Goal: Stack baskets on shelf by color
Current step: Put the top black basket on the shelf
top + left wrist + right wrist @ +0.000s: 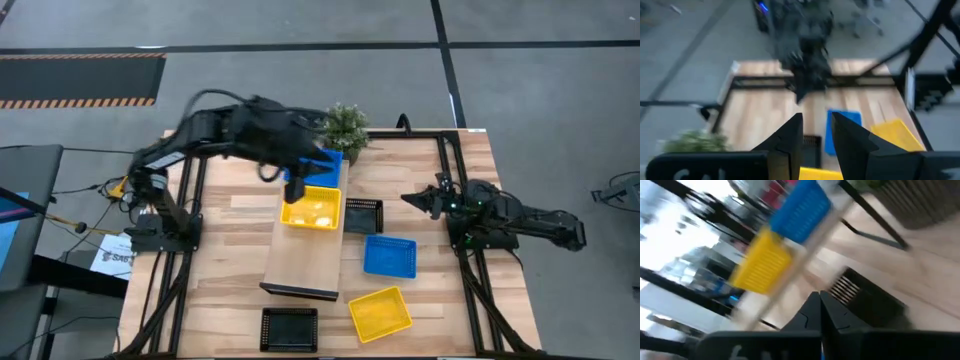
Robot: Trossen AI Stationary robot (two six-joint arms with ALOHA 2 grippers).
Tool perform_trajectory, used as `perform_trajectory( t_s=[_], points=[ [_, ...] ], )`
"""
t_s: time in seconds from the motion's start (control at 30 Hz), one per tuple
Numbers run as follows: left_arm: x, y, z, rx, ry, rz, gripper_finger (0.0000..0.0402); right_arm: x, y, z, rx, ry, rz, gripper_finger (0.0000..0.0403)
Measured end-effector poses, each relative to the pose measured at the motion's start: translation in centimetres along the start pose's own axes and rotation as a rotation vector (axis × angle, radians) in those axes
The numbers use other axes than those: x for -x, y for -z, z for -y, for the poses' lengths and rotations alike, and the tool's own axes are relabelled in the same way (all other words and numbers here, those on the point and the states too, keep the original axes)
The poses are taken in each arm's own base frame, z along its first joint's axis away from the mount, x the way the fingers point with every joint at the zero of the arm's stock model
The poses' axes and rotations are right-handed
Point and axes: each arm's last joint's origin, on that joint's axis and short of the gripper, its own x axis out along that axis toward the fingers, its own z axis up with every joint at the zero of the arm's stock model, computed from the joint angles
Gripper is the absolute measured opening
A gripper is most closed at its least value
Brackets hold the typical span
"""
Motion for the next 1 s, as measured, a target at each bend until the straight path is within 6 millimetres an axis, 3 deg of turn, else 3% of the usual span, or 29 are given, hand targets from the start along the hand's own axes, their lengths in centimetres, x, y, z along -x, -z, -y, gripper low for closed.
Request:
perform_trajectory(
  t_s=[0.17,0.33,0.5,0.6,0.7,0.87,0.93,1.0],
  points=[
    [4.3,-0.7,0.5,0.05,-0.16,0.096,0.009,-0.4,-0.4,-0.1,-0.022,0.334,-0.168,0.0005],
    [7.9,-0.8,0.8,0.091,-0.297,0.169,0.009,-2.2,-0.8,-0.6,-0.061,0.561,-0.309,0.0003],
    [9.7,-0.5,0.8,0.1,-0.354,0.175,0.009,-4.6,-0.6,0.0,-0.115,0.847,-0.412,0.0002],
    [10.3,-0.2,0.8,0.104,-0.362,0.165,0.009,-6.2,-0.2,0.3,-0.11,0.929,-0.462,0.0002],
    [10.3,0.0,0.7,0.097,-0.364,0.145,0.009,-8.4,0.0,0.1,-0.105,0.863,-0.479,0.0002],
    [10.3,0.1,0.7,0.075,-0.366,0.127,0.009,-14.1,-0.2,-1.7,-0.046,0.383,-0.459,0.0002],
    [10.3,0.1,0.7,0.06,-0.366,0.122,0.009,-15.0,-0.9,-2.6,-0.06,0.248,-0.409,0.0002],
    [10.3,0.1,0.7,0.051,-0.367,0.12,0.009,-14.7,-1.4,-3.4,-0.065,0.219,-0.385,0.0002]
  ],
)
